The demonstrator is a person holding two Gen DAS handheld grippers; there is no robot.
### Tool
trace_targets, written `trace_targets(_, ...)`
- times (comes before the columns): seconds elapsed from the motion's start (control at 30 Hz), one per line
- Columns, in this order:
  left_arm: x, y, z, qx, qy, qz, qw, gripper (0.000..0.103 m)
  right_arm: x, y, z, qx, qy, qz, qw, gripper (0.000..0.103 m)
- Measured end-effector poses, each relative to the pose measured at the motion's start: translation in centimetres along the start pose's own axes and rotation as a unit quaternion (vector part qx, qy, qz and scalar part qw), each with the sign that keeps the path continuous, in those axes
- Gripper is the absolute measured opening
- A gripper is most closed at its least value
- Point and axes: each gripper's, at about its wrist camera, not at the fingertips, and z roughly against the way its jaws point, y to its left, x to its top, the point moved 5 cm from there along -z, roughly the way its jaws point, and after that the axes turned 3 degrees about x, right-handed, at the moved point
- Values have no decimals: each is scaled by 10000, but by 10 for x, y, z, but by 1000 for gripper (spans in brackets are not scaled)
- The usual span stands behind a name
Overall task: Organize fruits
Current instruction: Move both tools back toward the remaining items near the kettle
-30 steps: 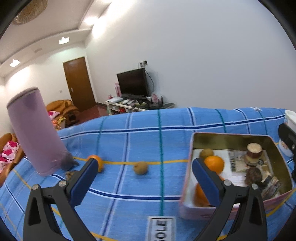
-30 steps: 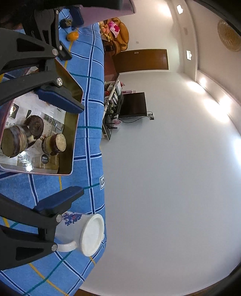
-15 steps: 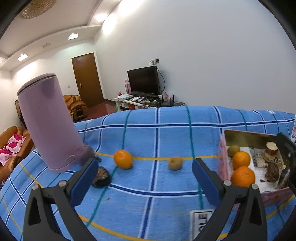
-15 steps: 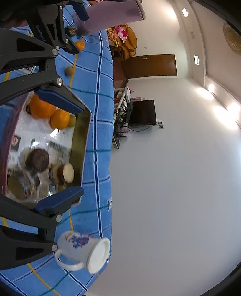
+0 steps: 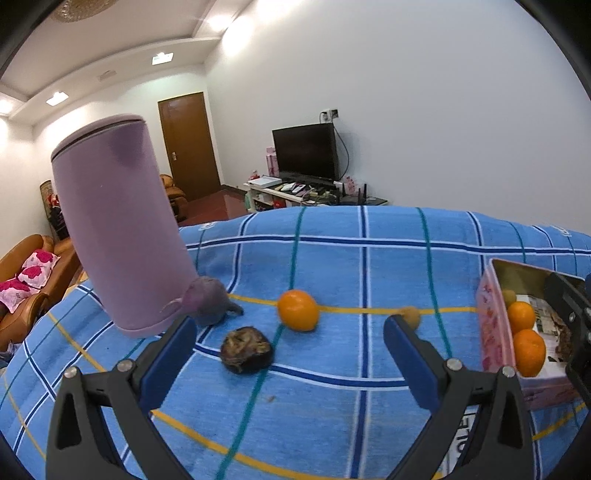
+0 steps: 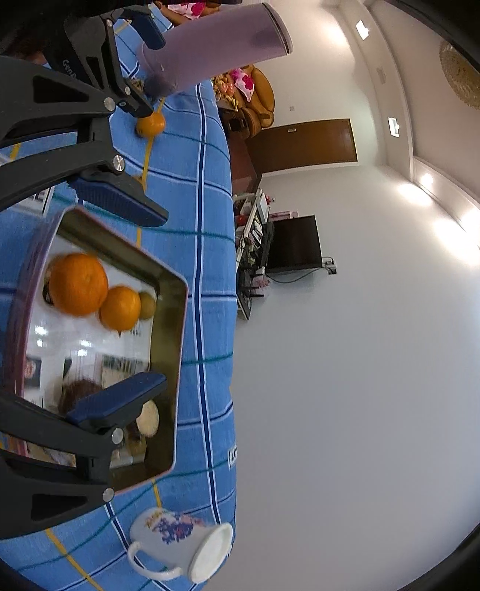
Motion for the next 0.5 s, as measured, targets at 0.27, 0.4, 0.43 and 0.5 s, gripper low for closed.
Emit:
trace_targets(0.27,-1,20,-8,88,89,108,9999,103,-1,30,-11,211,79,107,9997,82)
trace_targets(0.4,-1,31,-13,124,143,159,9997,103,-2,44,-17,327,141,145,9993,82)
trace_targets(0.43,-1,34,-15,132,159,176,9996,103,-3,48,-18,347,146,160,9992,82)
trace_targets(0.5,-1,40,-18,142,194,202,9995,103,-3,56,-21,388,176,210,9989,82)
